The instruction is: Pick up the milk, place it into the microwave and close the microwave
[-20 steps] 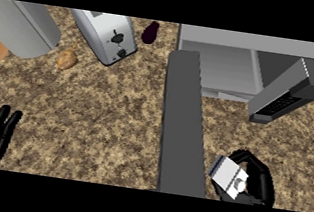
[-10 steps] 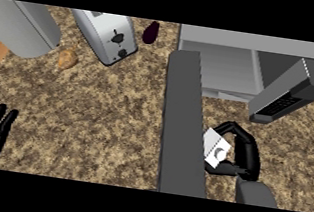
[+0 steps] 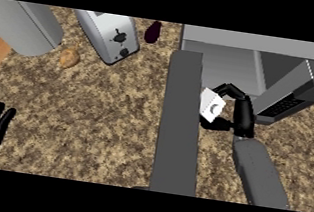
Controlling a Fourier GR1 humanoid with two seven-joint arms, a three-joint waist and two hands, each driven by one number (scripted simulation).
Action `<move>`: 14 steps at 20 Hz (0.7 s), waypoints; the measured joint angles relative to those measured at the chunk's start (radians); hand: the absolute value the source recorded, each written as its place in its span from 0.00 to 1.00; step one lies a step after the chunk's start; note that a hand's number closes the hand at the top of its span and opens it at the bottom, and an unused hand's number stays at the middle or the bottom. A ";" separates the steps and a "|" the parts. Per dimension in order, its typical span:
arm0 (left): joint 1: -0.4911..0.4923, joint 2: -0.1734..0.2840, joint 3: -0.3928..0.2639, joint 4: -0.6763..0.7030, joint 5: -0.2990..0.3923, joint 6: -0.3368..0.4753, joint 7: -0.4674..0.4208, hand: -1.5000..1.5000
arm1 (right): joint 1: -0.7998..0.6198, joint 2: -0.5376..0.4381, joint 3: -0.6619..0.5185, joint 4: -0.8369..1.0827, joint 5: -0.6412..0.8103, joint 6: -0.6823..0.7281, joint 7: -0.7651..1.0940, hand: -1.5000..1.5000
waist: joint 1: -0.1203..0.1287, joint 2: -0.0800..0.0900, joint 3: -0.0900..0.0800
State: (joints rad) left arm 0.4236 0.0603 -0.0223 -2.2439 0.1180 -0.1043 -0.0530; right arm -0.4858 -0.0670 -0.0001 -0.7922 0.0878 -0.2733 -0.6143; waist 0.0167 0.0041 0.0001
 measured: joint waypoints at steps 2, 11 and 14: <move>0.003 0.002 0.006 -0.002 0.005 -0.007 -0.004 0.00 | -0.074 -0.017 -0.034 0.098 0.005 -0.018 -0.009 1.00 | 0.006 0.002 0.000; -0.021 0.011 0.018 0.013 0.027 -0.031 -0.001 0.00 | -0.356 -0.096 -0.127 0.427 0.041 -0.136 0.011 1.00 | 0.038 0.015 0.002; -0.035 0.014 0.017 0.016 0.027 -0.034 0.004 0.00 | -0.403 -0.125 -0.156 0.487 0.045 -0.205 0.016 1.00 | 0.051 0.022 0.002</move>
State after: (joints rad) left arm 0.3887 0.0743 -0.0053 -2.2281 0.1455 -0.1385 -0.0490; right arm -0.8889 -0.1923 -0.1556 -0.3051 0.1325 -0.4787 -0.5988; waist 0.0672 0.0261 0.0024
